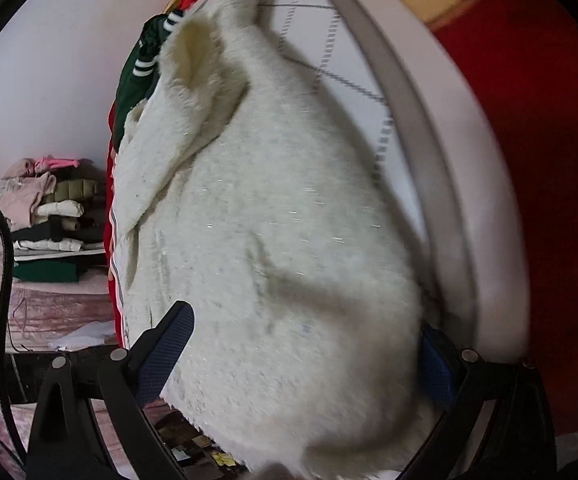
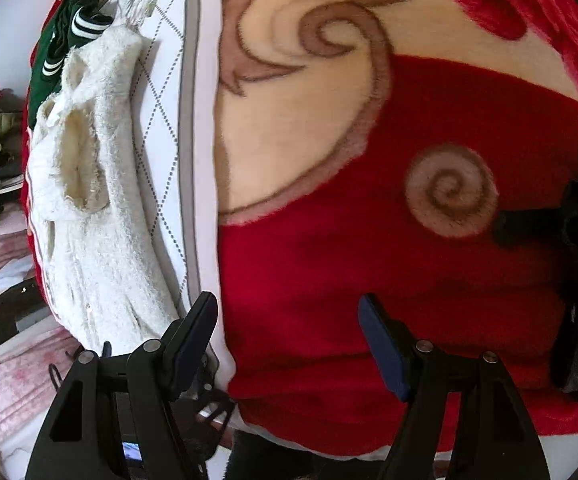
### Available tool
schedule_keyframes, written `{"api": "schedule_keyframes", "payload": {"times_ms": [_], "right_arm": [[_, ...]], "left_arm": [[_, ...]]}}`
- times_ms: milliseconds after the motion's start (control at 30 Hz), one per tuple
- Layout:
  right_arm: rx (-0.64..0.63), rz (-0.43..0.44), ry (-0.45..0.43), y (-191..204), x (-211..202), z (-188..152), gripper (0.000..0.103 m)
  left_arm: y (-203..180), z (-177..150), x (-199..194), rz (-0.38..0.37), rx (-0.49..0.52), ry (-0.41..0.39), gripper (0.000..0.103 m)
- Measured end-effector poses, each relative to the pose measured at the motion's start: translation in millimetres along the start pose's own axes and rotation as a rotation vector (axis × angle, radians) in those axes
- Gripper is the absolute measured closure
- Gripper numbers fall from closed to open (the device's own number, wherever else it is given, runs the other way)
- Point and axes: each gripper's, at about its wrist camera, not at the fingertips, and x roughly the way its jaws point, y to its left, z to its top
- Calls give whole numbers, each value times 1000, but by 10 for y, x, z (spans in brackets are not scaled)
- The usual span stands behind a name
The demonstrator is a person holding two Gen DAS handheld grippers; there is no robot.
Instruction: Fold large clothes
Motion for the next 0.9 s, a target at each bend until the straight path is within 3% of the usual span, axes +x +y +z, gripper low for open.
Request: {"api": "schedule_keyframes", "payload": {"times_ms": [33, 67, 133, 200, 400, 533, 633, 833, 900], "right_arm": [[-5, 11, 2, 30, 25, 33, 28], [-9, 24, 3, 56, 38, 45, 28], [-35, 66, 3, 167, 80, 112, 28], [-65, 112, -10, 284, 114, 184, 28], [-144, 357, -52, 809, 341, 537, 28], [-101, 544, -64, 1126, 526, 786, 19], [-66, 630, -52, 1277, 621, 904, 18], [-18, 563, 3, 1512, 884, 1099, 17], [-8, 533, 17, 1536, 915, 1129, 21]], "left_arm": [[36, -3, -4, 5, -12, 0, 11], [103, -6, 22, -6, -33, 2, 41], [301, -36, 70, -73, -124, 19, 88], [473, -72, 44, -124, -196, 10, 91], [946, -130, -176, -126, -347, -25, 94], [1150, -111, -160, -139, -407, 1, 94], [1200, -82, -111, -140, -429, 12, 94], [1300, -70, -23, -183, -476, 44, 94], [1327, -76, -7, -196, -489, 50, 94]]}}
